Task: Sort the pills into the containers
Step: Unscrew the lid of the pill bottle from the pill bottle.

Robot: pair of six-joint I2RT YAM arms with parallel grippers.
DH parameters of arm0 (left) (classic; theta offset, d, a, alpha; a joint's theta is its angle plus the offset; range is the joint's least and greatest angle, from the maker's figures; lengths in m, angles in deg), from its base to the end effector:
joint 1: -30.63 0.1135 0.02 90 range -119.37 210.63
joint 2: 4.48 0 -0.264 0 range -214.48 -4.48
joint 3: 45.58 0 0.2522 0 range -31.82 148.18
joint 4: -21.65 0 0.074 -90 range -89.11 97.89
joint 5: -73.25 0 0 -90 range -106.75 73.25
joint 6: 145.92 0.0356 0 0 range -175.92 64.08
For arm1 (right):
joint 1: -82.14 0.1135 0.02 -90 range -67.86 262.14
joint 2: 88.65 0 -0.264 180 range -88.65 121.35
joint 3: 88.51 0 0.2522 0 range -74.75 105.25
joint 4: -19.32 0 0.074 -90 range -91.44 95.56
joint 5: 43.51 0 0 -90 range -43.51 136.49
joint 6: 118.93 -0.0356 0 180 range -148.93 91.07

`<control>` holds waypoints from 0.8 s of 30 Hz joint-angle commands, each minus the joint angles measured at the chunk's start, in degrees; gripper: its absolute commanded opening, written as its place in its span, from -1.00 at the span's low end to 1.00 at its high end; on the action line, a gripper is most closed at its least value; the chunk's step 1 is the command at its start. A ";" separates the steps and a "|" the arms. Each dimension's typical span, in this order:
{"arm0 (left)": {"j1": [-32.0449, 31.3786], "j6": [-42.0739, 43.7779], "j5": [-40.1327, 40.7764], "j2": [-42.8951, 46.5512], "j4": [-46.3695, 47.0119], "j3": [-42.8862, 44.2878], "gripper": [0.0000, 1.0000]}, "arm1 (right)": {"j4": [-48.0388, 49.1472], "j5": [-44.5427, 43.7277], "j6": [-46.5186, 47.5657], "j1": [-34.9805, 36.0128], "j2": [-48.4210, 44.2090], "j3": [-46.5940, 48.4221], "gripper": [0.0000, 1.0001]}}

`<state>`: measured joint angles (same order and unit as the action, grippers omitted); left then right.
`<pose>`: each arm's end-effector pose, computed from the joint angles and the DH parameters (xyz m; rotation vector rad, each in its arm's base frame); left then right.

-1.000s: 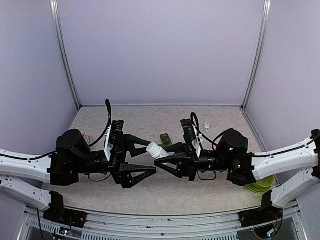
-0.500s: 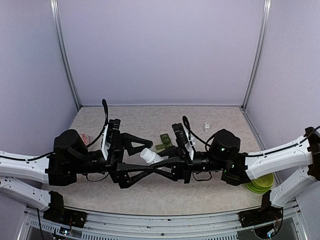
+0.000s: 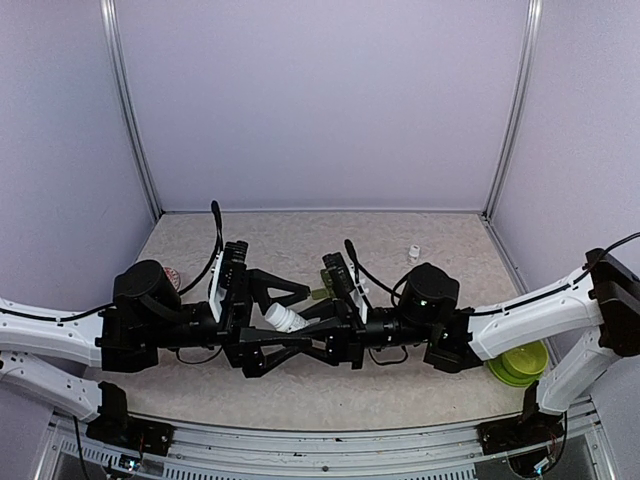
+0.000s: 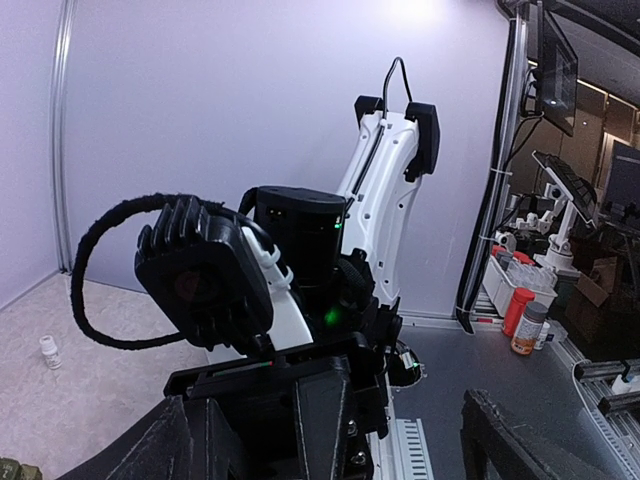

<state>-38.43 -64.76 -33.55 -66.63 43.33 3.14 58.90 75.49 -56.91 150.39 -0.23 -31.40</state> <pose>0.0794 -0.2362 0.3039 1.0070 1.2090 -1.3047 0.1071 0.3150 0.2615 -1.0171 1.3607 1.6816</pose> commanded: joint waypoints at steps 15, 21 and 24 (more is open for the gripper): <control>0.24 -0.17 0.90 1.91 0.77 -0.21 0.72 | 2.62 -3.51 -0.78 0.77 -2.05 -2.11 -0.77; 0.32 -0.20 0.87 2.10 0.45 -0.18 0.70 | 2.70 -5.14 -0.76 0.73 -3.07 -3.11 -0.77; 0.33 -0.41 0.66 1.72 0.16 0.08 0.69 | 2.69 -5.39 -0.29 0.66 -3.70 -3.18 -0.77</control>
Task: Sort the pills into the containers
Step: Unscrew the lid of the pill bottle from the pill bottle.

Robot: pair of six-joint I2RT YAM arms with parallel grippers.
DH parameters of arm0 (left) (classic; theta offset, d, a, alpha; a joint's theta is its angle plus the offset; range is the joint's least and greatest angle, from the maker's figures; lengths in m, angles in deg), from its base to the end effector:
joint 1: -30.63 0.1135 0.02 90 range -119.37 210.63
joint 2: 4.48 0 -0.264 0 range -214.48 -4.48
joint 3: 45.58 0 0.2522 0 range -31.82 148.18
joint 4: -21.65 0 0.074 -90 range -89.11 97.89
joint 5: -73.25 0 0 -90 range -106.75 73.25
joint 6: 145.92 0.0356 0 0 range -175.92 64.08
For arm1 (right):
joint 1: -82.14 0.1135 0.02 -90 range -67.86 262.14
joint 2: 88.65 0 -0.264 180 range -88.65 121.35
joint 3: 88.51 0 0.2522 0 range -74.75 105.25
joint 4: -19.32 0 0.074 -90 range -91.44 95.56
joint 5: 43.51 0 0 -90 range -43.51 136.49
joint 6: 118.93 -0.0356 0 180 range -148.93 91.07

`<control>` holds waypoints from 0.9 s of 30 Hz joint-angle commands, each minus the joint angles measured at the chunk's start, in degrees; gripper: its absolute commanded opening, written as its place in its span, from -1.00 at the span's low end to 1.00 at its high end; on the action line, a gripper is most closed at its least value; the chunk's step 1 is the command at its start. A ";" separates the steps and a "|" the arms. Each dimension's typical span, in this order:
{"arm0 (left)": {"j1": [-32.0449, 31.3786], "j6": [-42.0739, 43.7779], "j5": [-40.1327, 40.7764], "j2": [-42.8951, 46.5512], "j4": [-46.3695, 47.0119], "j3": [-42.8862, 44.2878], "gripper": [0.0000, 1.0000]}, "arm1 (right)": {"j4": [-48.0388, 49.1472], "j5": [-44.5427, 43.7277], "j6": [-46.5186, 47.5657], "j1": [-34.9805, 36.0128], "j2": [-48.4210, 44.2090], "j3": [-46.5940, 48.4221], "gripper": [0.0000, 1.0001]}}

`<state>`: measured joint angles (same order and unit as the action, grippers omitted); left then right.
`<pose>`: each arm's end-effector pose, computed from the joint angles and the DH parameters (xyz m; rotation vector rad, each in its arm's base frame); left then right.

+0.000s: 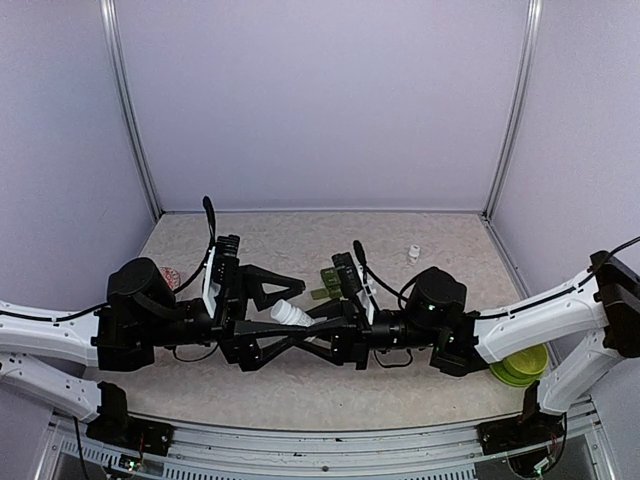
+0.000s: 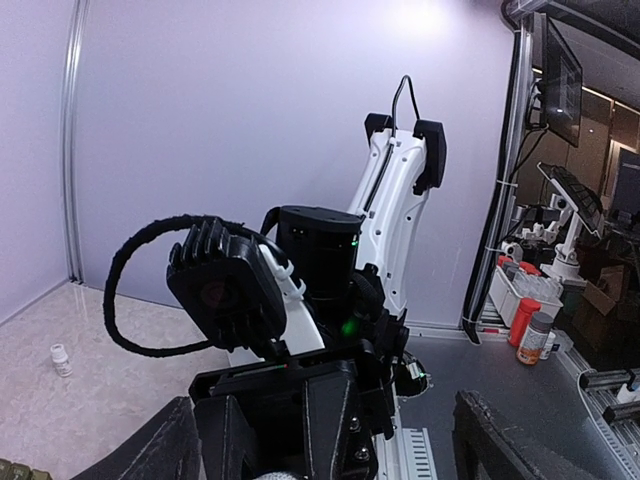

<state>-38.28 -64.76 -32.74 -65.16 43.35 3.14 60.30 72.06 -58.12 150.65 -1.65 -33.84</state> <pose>0.0787 -0.2313 0.3097 0.9811 1.1904 -1.2993 0.1045 0.3073 0.2582 -0.9505 1.3855 1.6660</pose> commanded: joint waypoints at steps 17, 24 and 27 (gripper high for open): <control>0.31 -0.99 1.17 0.13 -1.29 0.39 0.19 | -0.12 -2.10 1.99 0.40 -3.54 -0.65 -0.77; 0.53 -1.87 1.48 0.14 -1.36 0.24 -0.02 | -0.40 -2.36 2.29 0.31 -4.61 -1.07 -0.77; 0.79 -2.27 1.68 0.14 -1.23 0.11 -0.11 | -0.56 -2.44 2.46 0.31 -4.98 -1.34 -0.77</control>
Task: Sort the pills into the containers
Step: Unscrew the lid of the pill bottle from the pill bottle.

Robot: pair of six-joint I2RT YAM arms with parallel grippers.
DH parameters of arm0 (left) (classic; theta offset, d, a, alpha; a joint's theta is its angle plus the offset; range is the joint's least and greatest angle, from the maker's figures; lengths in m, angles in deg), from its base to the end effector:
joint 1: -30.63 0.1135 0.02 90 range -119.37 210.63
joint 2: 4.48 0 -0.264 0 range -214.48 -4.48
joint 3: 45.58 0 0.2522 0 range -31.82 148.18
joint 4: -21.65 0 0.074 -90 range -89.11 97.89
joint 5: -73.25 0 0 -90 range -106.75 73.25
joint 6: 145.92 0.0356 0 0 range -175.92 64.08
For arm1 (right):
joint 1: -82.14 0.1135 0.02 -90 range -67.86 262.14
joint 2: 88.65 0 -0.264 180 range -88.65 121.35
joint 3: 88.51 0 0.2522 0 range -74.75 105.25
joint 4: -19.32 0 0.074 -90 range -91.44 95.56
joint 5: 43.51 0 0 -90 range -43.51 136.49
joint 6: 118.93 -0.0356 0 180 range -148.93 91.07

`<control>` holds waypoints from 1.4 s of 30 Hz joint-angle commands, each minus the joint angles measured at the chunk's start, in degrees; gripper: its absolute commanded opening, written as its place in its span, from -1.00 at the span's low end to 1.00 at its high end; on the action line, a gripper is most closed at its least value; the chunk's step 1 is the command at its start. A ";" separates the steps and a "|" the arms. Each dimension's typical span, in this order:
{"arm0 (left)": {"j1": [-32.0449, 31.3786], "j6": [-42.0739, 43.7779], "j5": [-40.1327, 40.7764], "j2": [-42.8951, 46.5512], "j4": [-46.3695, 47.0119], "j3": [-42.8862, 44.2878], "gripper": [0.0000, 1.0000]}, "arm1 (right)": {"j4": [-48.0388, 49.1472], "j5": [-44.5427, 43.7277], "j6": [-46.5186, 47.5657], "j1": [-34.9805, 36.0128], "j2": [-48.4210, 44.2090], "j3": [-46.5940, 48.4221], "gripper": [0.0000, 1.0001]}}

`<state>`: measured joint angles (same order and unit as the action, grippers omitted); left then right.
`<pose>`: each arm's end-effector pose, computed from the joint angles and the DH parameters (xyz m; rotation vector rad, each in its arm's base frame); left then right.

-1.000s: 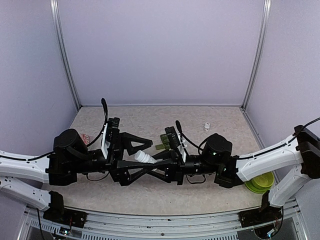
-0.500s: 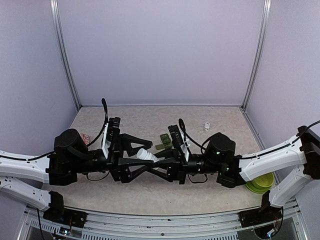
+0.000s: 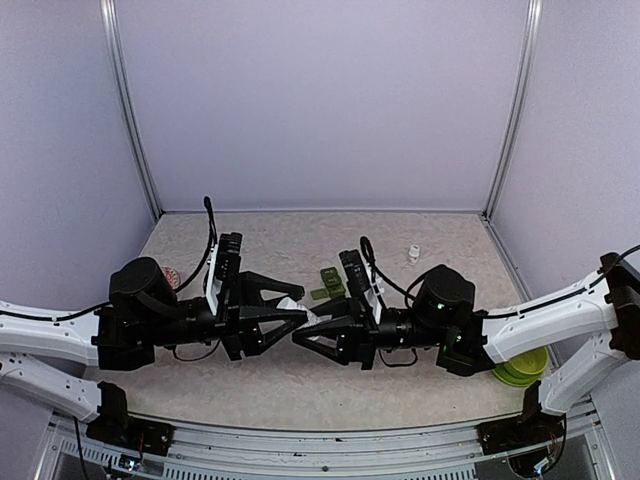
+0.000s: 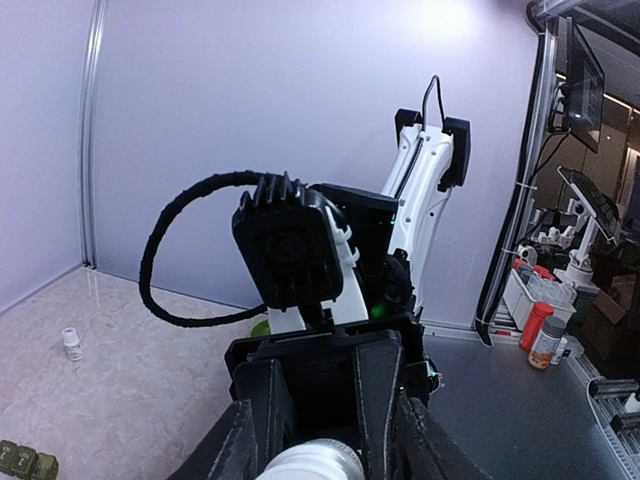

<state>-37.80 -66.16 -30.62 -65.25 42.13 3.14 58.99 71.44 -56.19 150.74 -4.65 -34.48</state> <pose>0.0822 -0.2311 0.3071 0.9429 1.2458 -1.2822 0.1012 0.2994 0.2680 -0.9545 1.3448 1.6401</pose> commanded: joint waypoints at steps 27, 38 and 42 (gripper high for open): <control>0.85 -8.35 5.20 -0.01 0.75 -0.32 -0.50 | -4.91 -5.10 7.09 -0.04 -2.38 -0.16 -0.78; 0.03 -15.85 17.60 1.93 -0.73 -1.01 -0.56 | -5.75 -9.95 12.00 0.05 -1.83 -0.72 -0.78; -1.27 -19.10 21.87 1.27 -3.23 0.72 -0.57 | -7.26 -13.48 15.57 0.14 -1.99 -0.64 -0.77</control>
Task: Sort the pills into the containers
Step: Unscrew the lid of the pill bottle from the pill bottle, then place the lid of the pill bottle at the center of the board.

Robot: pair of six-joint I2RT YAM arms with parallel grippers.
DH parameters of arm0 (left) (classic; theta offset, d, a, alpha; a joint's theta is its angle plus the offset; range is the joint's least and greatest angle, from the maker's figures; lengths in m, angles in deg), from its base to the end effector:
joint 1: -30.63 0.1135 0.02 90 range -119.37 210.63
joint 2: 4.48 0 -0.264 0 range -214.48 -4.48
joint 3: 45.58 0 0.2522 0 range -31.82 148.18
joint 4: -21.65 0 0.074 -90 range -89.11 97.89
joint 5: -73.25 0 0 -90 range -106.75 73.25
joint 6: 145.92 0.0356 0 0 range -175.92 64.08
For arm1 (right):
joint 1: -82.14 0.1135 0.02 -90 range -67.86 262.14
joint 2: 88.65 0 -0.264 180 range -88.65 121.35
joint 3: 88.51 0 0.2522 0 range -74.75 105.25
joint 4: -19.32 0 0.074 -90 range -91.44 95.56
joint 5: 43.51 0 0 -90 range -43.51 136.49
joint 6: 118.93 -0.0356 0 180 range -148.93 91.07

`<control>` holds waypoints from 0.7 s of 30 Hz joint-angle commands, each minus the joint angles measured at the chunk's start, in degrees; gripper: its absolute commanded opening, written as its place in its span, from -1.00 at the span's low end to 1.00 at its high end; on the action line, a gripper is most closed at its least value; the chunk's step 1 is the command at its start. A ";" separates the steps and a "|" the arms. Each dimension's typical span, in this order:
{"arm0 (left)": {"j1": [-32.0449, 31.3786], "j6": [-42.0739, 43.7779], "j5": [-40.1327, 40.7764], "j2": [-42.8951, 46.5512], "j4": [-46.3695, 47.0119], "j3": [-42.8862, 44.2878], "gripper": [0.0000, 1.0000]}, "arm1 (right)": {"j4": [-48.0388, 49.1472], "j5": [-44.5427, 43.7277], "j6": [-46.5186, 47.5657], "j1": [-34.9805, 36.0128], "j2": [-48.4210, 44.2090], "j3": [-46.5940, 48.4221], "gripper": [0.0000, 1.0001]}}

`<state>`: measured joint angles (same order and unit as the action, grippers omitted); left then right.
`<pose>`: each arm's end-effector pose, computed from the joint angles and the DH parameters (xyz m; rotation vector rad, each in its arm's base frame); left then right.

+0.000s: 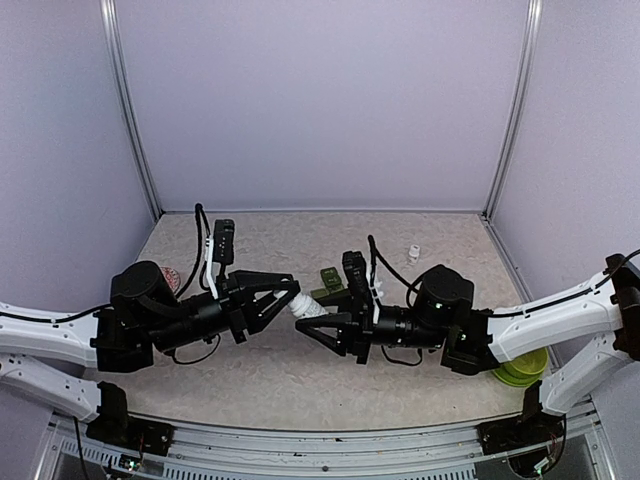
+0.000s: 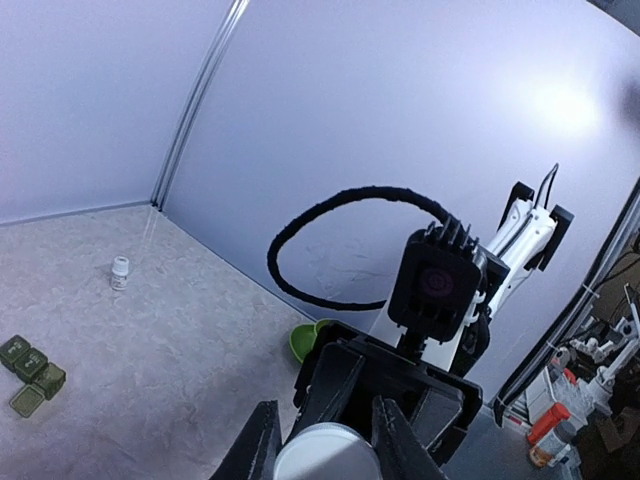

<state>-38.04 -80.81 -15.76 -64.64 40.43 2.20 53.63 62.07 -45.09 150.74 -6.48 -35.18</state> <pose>0.0893 -0.2270 0.3006 0.5828 1.4919 -1.2959 0.1052 0.2947 0.2637 -0.9377 1.3502 1.3699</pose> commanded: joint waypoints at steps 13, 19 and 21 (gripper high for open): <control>-2.17 -0.23 20.89 3.78 -9.83 0.58 -0.55 | -3.33 -10.84 8.61 0.05 -6.62 -5.51 -0.78; -1.96 1.06 27.65 3.08 -12.78 -4.19 -0.54 | -5.94 -14.51 9.27 0.04 -13.11 -9.01 -0.78; -1.71 0.65 29.39 2.19 -12.85 -5.88 -0.53 | -6.58 -15.70 9.51 0.04 -15.20 -10.05 -0.78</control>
<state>-39.92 -81.31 7.54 -61.23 30.48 -0.24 48.50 50.07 -36.76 150.74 -17.70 -43.44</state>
